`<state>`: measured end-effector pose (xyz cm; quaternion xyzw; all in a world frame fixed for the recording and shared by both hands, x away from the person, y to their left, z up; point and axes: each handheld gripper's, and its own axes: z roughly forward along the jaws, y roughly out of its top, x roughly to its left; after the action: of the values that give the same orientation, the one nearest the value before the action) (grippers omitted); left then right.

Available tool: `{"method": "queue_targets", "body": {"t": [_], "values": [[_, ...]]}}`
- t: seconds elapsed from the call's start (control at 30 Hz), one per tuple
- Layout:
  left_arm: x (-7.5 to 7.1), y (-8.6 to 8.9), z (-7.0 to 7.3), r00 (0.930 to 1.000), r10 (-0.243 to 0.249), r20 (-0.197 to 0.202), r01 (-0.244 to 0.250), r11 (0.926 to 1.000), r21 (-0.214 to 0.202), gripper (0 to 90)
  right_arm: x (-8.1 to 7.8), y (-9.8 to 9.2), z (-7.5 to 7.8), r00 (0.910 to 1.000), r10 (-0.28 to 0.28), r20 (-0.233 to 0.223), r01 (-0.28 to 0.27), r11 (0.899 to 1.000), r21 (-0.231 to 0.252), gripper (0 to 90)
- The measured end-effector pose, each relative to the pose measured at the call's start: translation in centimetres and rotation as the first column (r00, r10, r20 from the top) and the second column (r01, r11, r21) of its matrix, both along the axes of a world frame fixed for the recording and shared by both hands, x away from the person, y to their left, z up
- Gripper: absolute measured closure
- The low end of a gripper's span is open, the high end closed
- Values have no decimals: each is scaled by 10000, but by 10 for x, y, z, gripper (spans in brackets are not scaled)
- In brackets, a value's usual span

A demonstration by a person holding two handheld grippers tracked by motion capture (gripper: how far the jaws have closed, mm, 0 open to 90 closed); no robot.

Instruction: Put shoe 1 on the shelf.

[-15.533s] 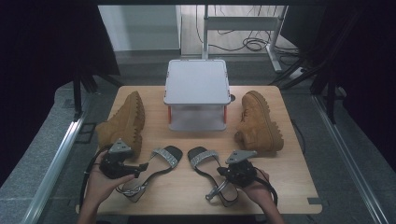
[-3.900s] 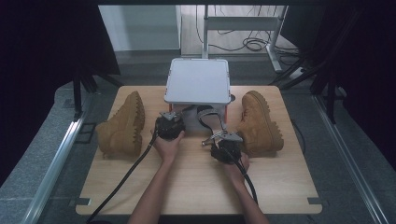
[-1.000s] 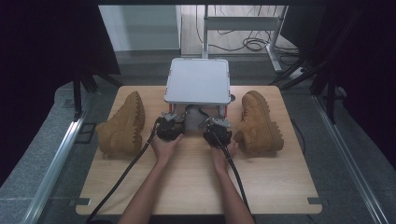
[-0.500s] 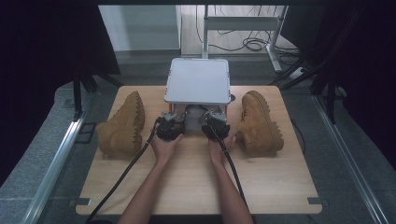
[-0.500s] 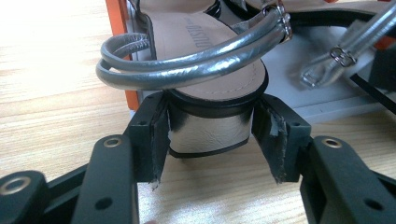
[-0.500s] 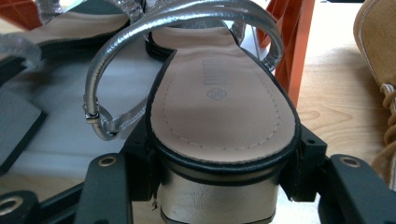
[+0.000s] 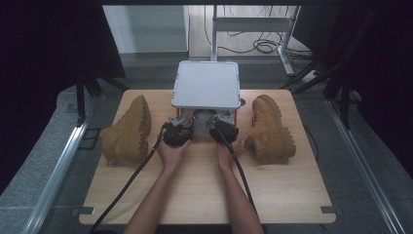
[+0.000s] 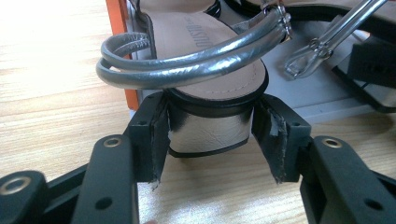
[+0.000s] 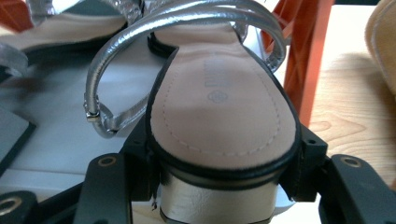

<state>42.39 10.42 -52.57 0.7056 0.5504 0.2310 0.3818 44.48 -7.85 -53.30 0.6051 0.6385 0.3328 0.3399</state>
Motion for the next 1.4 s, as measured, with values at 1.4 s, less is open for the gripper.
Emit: {"method": "queue_targets", "body": {"t": [1.4], "values": [[-74,30,23,9888,-1485,-118,1488,9883,342,328,-104,-72,27,9545,2969,-286,-2921,9497,1131,287]]}}
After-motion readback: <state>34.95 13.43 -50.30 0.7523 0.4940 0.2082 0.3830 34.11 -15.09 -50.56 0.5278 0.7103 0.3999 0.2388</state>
